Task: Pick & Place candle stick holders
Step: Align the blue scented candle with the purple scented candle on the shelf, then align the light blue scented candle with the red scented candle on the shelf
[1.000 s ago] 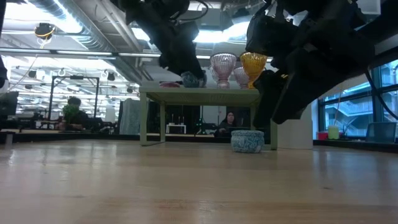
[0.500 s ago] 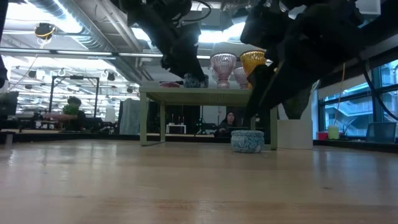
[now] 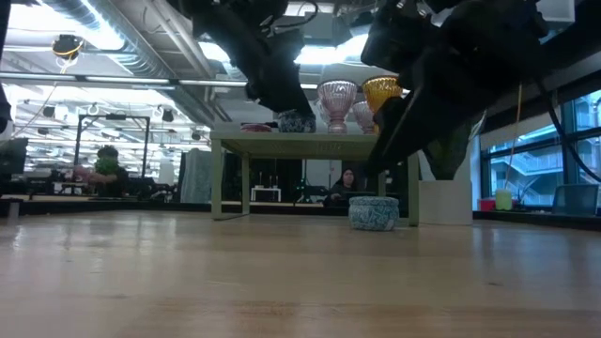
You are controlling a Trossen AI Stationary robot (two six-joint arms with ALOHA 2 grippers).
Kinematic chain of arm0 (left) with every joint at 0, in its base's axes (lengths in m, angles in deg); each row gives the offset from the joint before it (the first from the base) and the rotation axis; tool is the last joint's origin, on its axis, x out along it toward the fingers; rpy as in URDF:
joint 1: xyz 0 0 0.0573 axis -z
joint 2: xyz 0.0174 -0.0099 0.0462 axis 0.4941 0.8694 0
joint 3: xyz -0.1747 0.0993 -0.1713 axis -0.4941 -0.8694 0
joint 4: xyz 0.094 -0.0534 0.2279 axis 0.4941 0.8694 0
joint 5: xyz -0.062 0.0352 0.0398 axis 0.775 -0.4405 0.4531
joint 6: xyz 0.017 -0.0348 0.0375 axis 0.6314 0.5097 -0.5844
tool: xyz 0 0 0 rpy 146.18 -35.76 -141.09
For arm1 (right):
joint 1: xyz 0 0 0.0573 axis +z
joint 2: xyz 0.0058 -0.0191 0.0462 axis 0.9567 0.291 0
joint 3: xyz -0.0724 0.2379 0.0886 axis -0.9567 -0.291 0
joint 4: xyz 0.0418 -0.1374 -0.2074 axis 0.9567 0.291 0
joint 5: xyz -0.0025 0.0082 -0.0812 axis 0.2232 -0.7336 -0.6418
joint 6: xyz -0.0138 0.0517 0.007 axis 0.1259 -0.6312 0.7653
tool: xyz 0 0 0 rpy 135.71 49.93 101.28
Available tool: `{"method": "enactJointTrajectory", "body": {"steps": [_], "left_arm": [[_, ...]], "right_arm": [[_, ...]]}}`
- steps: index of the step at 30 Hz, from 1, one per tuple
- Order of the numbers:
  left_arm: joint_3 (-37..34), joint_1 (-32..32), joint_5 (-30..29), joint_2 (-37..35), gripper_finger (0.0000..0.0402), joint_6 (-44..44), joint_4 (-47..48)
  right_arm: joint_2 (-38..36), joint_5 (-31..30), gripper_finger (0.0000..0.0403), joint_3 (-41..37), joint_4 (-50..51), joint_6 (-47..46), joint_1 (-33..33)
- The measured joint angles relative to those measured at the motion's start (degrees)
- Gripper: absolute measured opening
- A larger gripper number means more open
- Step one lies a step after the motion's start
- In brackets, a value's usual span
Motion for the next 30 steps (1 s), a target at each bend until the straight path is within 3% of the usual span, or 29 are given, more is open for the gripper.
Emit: {"method": "enactJointTrajectory", "body": {"steps": [5, 16, 22, 30], "left_arm": [[0.04, 0.05, 1.47, -2.63, 0.0322, 0.59, -0.04], [0.07, 1.09, 3.75, -12.68, 0.0322, 0.92, 3.27], [0.07, 3.15, 4.51, -18.29, 0.0322, 9.94, 7.50], [0.07, 7.48, 4.25, -21.22, 0.0322, 9.63, 11.08]], "right_arm": [[0.00, -0.38, 0.0343, 0.00, -0.29, -0.26, -0.26], [0.00, -12.57, 0.0343, 0.15, 4.05, 1.95, -0.31], [0.00, -15.21, 0.0343, 0.15, 8.79, -6.41, -1.28], [0.00, -17.14, 0.0343, 0.17, 8.11, -17.59, -1.42]]}}
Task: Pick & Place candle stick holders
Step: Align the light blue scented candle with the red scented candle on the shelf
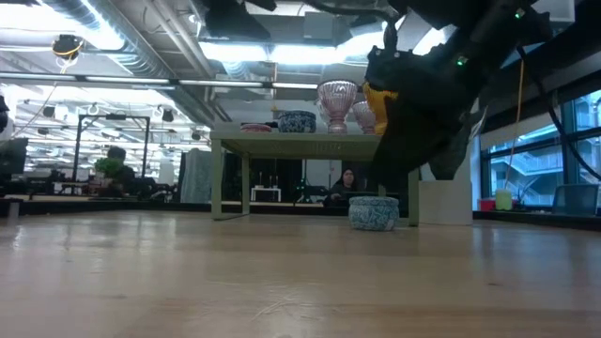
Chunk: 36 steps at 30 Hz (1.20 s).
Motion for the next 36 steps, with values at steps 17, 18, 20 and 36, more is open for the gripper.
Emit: {"method": "enactJointTrajectory", "body": {"steps": [17, 18, 20, 36], "left_arm": [[0.00, 5.07, -6.35, -0.04, 0.0322, -1.52, 5.67], [0.00, 5.20, -6.43, -0.04, 0.0322, -1.51, 5.67], [0.00, 5.49, -6.47, -0.04, 0.0322, -1.50, 5.67], [0.00, 5.75, -5.97, -0.02, 0.0322, 0.01, 5.44]], "right_arm": [[0.00, -16.86, 0.0343, 0.00, 2.69, -15.96, 2.05], [0.00, -17.34, 0.0343, 0.00, 2.62, -16.49, 1.85], [0.28, -17.67, 0.0343, 0.00, 1.98, -18.82, 1.64], [5.03, -19.51, 0.0343, 0.00, -3.12, -20.68, -1.23]]}}
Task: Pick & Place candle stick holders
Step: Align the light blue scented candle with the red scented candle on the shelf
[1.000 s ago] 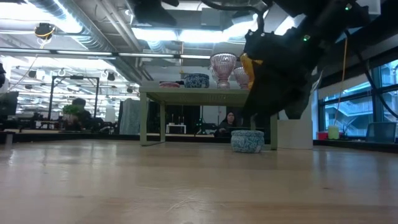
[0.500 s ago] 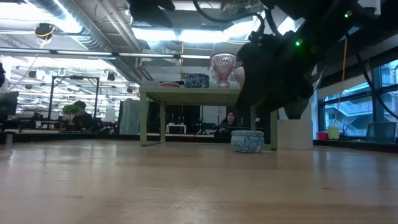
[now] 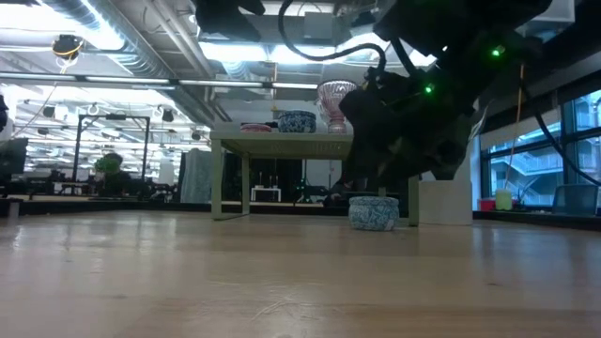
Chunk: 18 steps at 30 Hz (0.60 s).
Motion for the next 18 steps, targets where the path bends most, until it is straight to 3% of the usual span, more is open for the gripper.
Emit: {"method": "enactJointTrajectory", "body": {"steps": [18], "left_arm": [[-0.02, 0.00, 0.03, 0.00, 0.0322, 0.00, -0.01]], "right_arm": [[4.24, -1.95, 0.0343, -0.04, -0.02, -3.04, -0.99]]}}
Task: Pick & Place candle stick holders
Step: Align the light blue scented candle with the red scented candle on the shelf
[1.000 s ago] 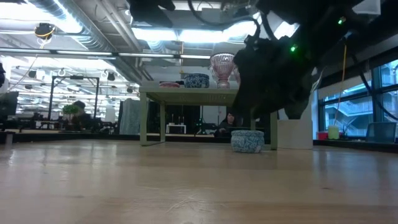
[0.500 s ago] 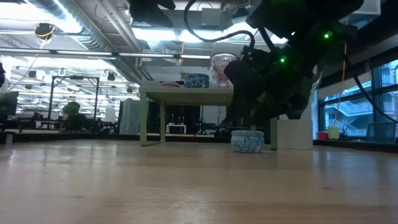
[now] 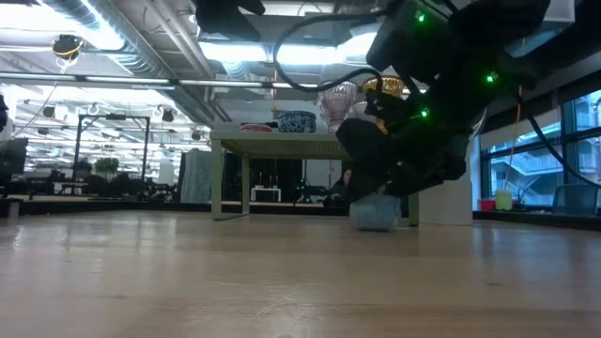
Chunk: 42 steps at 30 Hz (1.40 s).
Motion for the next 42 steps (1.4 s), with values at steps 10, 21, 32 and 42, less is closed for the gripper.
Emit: {"method": "enactJointTrajectory", "body": {"steps": [10, 21, 32, 42], "left_arm": [[0.00, 0.00, 0.02, 0.00, 0.0322, 0.02, 0.00], [0.00, 0.00, 0.04, 0.00, 0.0322, 0.02, 0.00], [0.00, 0.92, 0.07, 0.00, 0.0322, 2.13, 0.23], [-3.16, 10.77, -7.71, 0.02, 0.0322, 6.72, 0.78]], "right_arm": [[0.00, 4.06, 0.0343, 0.00, 0.08, -0.19, -0.04], [-0.02, 6.07, 0.0330, 0.00, 0.20, -1.69, 0.02], [-0.13, 7.19, 0.0290, 0.02, 0.17, -1.21, 0.05], [-0.13, 8.31, 0.0300, 0.00, -4.08, 1.74, 0.48]]}}
